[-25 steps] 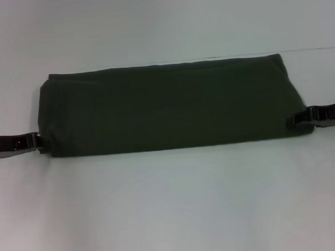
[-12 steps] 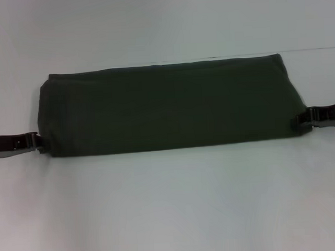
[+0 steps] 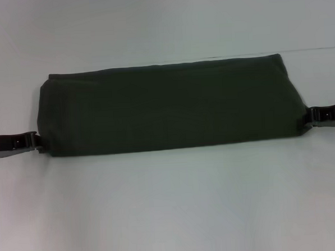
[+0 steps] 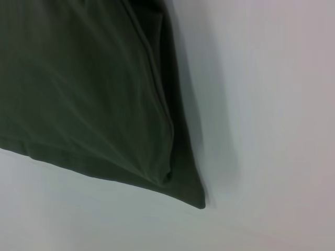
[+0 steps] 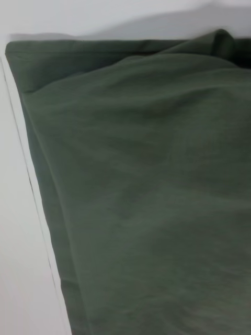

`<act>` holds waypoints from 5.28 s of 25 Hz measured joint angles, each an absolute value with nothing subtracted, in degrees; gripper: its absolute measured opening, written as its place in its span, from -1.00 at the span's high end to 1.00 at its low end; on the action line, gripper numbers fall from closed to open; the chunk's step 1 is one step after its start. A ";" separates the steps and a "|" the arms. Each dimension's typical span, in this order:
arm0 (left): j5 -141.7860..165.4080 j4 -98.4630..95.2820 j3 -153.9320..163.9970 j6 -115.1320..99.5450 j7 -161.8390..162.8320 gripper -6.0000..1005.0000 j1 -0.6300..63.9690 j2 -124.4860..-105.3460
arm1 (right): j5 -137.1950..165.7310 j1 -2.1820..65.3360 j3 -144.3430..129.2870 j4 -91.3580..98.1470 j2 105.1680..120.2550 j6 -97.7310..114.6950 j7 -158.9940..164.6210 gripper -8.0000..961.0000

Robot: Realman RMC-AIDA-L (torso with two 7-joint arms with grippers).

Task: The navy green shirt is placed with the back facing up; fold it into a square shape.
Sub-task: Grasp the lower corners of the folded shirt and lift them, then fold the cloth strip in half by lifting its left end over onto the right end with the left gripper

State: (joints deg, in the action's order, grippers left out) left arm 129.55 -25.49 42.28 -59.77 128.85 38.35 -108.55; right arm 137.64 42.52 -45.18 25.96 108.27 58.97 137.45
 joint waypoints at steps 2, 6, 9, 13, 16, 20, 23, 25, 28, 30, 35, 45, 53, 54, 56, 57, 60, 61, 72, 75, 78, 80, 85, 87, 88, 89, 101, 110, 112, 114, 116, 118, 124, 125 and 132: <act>129.54 -25.49 42.28 -59.77 128.85 0.98 38.42 -108.51 | 137.64 42.47 -45.18 26.10 108.27 58.94 137.45 0.89; 129.47 -25.48 42.28 -60.74 128.85 0.98 38.69 -108.32 | 137.64 42.27 -45.14 26.48 108.19 59.58 137.45 0.94; 129.47 -25.54 42.28 -63.04 129.00 0.98 38.73 -107.65 | 137.50 41.61 -44.81 27.73 108.04 61.31 137.45 0.93; 129.61 -25.66 42.27 -66.72 130.08 0.98 38.36 -106.55 | 137.08 39.36 -44.17 32.06 108.70 64.86 137.51 0.90; 129.62 -26.10 42.11 -70.10 130.25 0.98 37.91 -105.80 | 137.01 37.26 -43.13 36.00 109.63 68.52 137.63 0.89; 130.05 -27.56 40.09 -75.91 130.33 0.98 37.15 -104.89 | 137.01 33.47 -41.59 41.58 110.98 74.90 137.62 0.87; 130.32 -27.87 39.37 -80.03 130.53 0.98 36.71 -104.00 | 137.02 31.98 -41.03 43.53 111.56 77.24 137.62 0.85; 130.72 -28.15 39.23 -81.79 130.84 0.98 36.37 -103.79 | 137.02 30.51 -40.32 45.32 112.01 79.76 137.61 0.84; 132.39 -28.82 39.10 -84.46 131.58 0.98 35.74 -103.64 | 137.03 28.44 -39.27 47.24 112.69 83.00 137.60 0.82; 134.27 -29.05 39.07 -86.28 131.85 0.98 35.51 -103.65 | 137.06 27.74 -38.99 47.62 112.85 84.05 137.60 0.81; 137.25 -29.30 39.07 -89.43 131.90 0.98 35.37 -103.69 | 137.27 26.08 -38.58 47.75 112.92 86.22 137.68 0.79; 138.05 -29.83 39.11 -89.17 131.92 0.98 35.43 -103.61 | 137.56 26.08 -38.58 47.27 112.88 86.40 137.61 0.73; 138.08 -29.82 39.11 -88.96 131.93 0.98 35.76 -103.61 | 137.55 26.37 -38.57 46.94 112.55 86.47 137.55 0.69; 138.08 -29.81 39.11 -89.04 131.92 0.98 35.81 -103.61 | 137.55 26.42 -38.58 46.94 112.49 86.48 137.57 0.68; 138.11 -29.79 39.31 -89.29 132.39 0.98 35.95 -103.59 | 137.55 26.53 -38.67 46.85 112.37 86.49 137.92 0.67; 138.28 -29.77 39.38 -89.40 132.98 0.98 36.11 -103.47 | 137.55 26.68 -38.67 46.55 112.23 86.51 138.09 0.67; 139.71 -29.66 39.30 -90.40 135.12 0.98 36.87 -102.99 | 137.52 27.44 -38.57 44.51 111.29 86.57 138.69 0.65; 140.07 -29.70 39.25 -90.79 135.61 0.98 37.03 -102.89 | 137.50 27.79 -38.54 43.71 110.84 86.57 138.84 0.64; 140.11 -31.10 35.53 -91.69 136.76 0.26 37.41 -102.06 | 137.13 29.63 -35.68 43.44 108.74 88.39 139.19 0.30; 139.71 -31.86 32.21 -92.87 136.19 0.14 37.89 -101.20 | 137.10 30.45 -33.05 44.52 107.78 89.78 139.20 0.02; 138.44 -32.92 26.33 -94.83 134.57 0.02 38.65 -100.40 | 136.47 31.38 -29.46 45.68 106.86 90.84 138.86 -0.24; 136.06 -33.26 22.46 -96.27 133.58 -0.06 38.82 -100.26 | 134.59 31.93 -27.49 46.09 106.47 91.61 137.60 -0.41; 132.04 -31.88 20.79 -97.87 133.61 -0.38 37.89 -101.23 | 126.15 32.34 -26.24 44.35 106.13 92.43 130.99 -0.82; 131.76 -31.24 20.50 -97.80 135.16 -0.54 37.07 -102.03 | 124.03 32.75 -26.47 43.28 106.08 92.50 129.00 -0.86; 131.73 -31.09 20.28 -97.56 136.33 -0.62 36.49 -102.41 | 123.47 33.22 -26.60 42.67 105.98 92.69 128.18 -0.87; 131.70 -31.02 19.92 -97.37 137.24 -0.77 35.77 -102.81 | 123.28 33.77 -26.73 42.09 105.85 92.98 127.45 -0.89; 131.74 -30.85 15.68 -96.16 141.67 -0.92 26.14 -104.42 | 123.46 39.07 -33.07 37.74 104.77 92.78 124.24 -0.91; 134.66 -30.17 15.95 -95.84 142.69 -0.91 23.91 -105.49 | 123.46 39.64 -33.97 37.24 105.22 92.71 124.29 -0.91; 134.89 -29.43 15.99 -95.27 142.80 -0.91 23.87 -105.74 | 123.49 39.67 -33.99 37.02 105.23 92.64 124.18 -0.91; 134.99 -28.31 16.50 -94.35 142.80 -0.91 24.03 -105.94 | 123.49 39.65 -34.01 37.00 105.24 92.48 124.17 -0.91; 135.03 -27.78 17.12 -93.69 142.82 -0.91 24.18 -105.98 | 123.50 39.59 -34.01 36.99 105.24 92.39 124.14 -0.91; 135.06 -27.68 17.55 -93.01 142.89 -0.91 24.25 -105.98 | 123.49 39.52 -34.01 37.00 105.23 92.35 124.09 -0.91; 135.19 -27.38 18.41 -90.46 143.56 -0.91 24.00 -106.04 | 123.49 39.56 -34.01 37.00 105.20 92.30 124.08 -0.91; 135.22 -27.02 18.57 -89.80 143.63 -0.91 23.93 -106.06 | 123.49 39.56 -34.02 37.00 105.20 92.29 124.08 -0.91; 135.26 -25.17 19.68 -87.14 143.49 -0.91 24.56 -106.13 | 123.48 39.66 -34.17 36.91 105.27 92.57 123.47 -0.91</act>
